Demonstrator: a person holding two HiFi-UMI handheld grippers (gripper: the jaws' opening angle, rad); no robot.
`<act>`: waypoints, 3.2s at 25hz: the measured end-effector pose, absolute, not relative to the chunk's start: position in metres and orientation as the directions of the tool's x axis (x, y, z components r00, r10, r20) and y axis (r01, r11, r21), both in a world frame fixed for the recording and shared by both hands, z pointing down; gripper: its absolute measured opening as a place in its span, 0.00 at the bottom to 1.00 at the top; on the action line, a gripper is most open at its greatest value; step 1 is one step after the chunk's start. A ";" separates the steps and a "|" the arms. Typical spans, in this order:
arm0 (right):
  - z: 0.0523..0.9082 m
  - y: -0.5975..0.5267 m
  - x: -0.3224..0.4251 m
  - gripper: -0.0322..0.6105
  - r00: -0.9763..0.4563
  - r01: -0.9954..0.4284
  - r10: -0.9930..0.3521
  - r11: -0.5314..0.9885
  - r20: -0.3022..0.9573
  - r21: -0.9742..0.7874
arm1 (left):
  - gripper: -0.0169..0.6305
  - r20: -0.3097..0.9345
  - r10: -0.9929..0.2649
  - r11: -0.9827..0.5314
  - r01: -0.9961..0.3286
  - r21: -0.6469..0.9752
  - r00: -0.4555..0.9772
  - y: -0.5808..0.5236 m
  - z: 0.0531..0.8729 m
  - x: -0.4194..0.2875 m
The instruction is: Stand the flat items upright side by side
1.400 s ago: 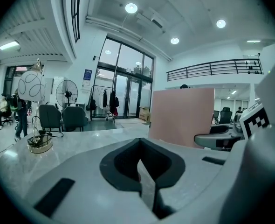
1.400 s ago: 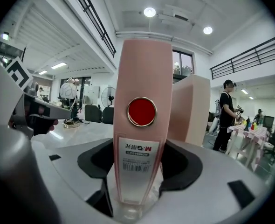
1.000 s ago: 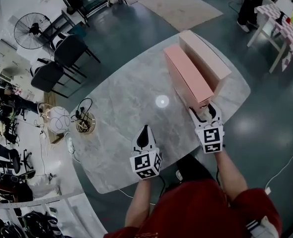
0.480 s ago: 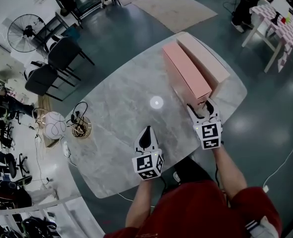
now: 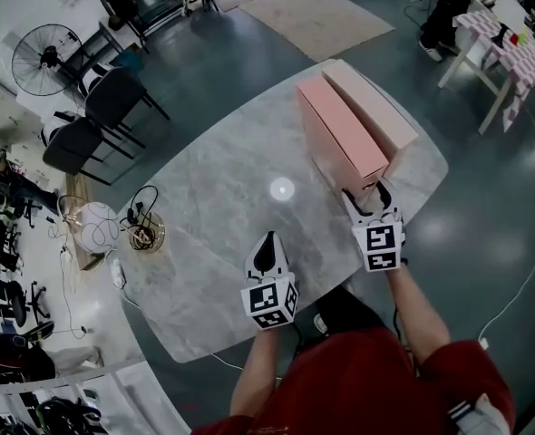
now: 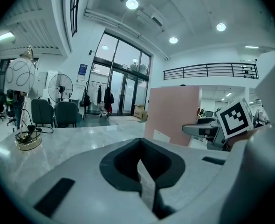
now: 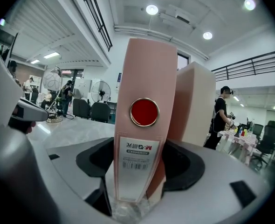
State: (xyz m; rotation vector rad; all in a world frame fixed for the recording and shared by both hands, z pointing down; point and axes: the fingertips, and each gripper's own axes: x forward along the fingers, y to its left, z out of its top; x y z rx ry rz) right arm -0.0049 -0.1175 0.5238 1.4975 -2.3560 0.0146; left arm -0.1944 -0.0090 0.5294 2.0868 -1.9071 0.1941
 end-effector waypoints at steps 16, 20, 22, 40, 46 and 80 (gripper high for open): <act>0.541 -0.103 0.007 0.46 -0.325 -0.899 -0.884 0.399 0.336 0.182 | 0.03 0.313 -0.944 -0.058 -0.988 0.142 0.100 0.002 0.533 -0.195; 0.540 -0.107 0.009 0.46 -0.305 -0.903 -0.891 0.382 0.336 0.194 | 0.03 0.315 -0.944 -0.061 -0.989 0.136 0.102 0.003 0.532 -0.195; 0.539 -0.107 0.010 0.46 -0.294 -0.908 -0.895 0.372 0.335 0.194 | 0.03 0.315 -0.944 -0.059 -0.990 0.132 0.098 0.004 0.531 -0.197; 0.517 -0.062 0.022 0.40 -0.349 -0.900 -0.886 0.407 0.305 0.154 | 0.03 0.260 -0.966 0.043 -0.995 0.090 -0.018 0.046 0.497 -0.220; 0.487 -0.031 -0.001 0.35 -0.456 -0.862 -0.859 0.491 0.232 0.125 | 0.03 0.220 -0.966 0.152 -0.986 0.074 -0.133 0.079 0.479 -0.249; 0.316 0.025 -0.079 0.05 -0.699 -0.715 -0.707 0.688 -0.108 0.120 | 0.03 -0.135 -0.946 0.302 -0.953 -0.034 -0.295 0.174 0.329 -0.284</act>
